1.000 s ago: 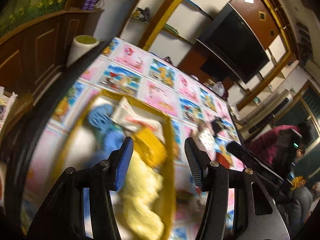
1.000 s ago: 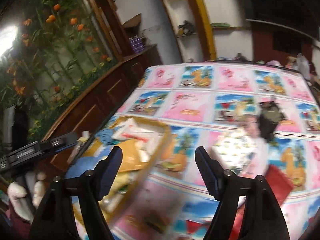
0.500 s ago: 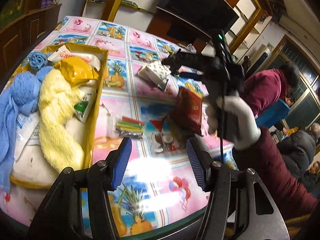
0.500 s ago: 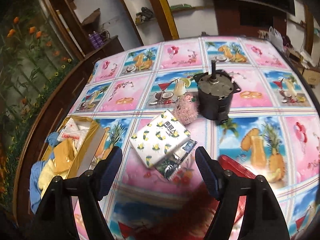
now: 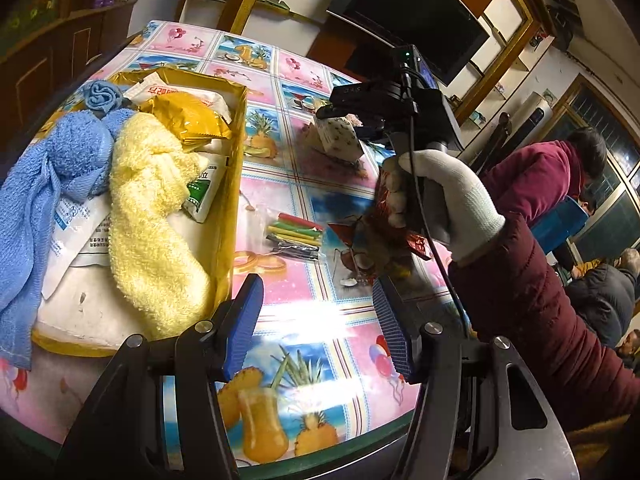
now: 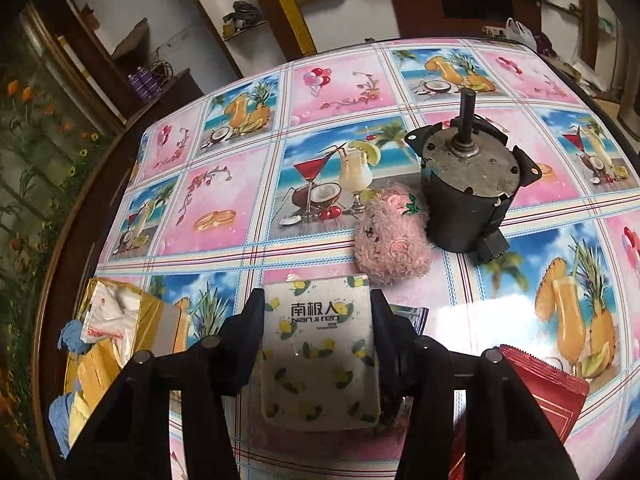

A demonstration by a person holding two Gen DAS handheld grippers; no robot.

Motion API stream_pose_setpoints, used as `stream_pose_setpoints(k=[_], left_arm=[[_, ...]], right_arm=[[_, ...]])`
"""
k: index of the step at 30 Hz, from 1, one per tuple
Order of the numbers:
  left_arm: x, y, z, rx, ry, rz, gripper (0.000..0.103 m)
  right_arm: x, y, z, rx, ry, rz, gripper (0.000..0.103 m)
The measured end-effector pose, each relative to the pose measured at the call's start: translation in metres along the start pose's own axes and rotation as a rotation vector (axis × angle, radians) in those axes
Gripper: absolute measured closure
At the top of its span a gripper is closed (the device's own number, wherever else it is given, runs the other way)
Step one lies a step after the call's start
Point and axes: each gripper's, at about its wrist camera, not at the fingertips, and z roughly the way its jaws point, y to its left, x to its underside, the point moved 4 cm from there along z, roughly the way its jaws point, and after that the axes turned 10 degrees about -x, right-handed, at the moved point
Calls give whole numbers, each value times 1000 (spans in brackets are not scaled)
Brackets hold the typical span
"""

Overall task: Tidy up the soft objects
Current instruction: 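Grasp white lemon-print tissue pack with right tool, set it down near left tool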

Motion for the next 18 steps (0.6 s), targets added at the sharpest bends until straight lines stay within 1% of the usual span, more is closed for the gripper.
stream_pose_setpoints(k=[2,4,8,11,14,16,18], left_arm=[[0,3,0,7,0,-12,46],[1,5,-2,5,-5,-19,46],[4,6,-4,3,-4,-24,46],[6,3,-5,5,-1,-33,46],[9,-5,-4,16,6,-26,46],[12,-13,-4,18,9,-12,46],[15,-21,-2,23,16,-1,46]], right_arm=[[4,4,-1,-9,17,-34,52],[10,5,-7,-27,22,-43,52],[27,6,-35,-135,34,-15,52],[54,13,-55,-206,74,-30,52],[86,22,-69,-235,103,-68,51],[106,24,-74,-261,123,-71,50],[123,23,-75,-264,142,-64,50]])
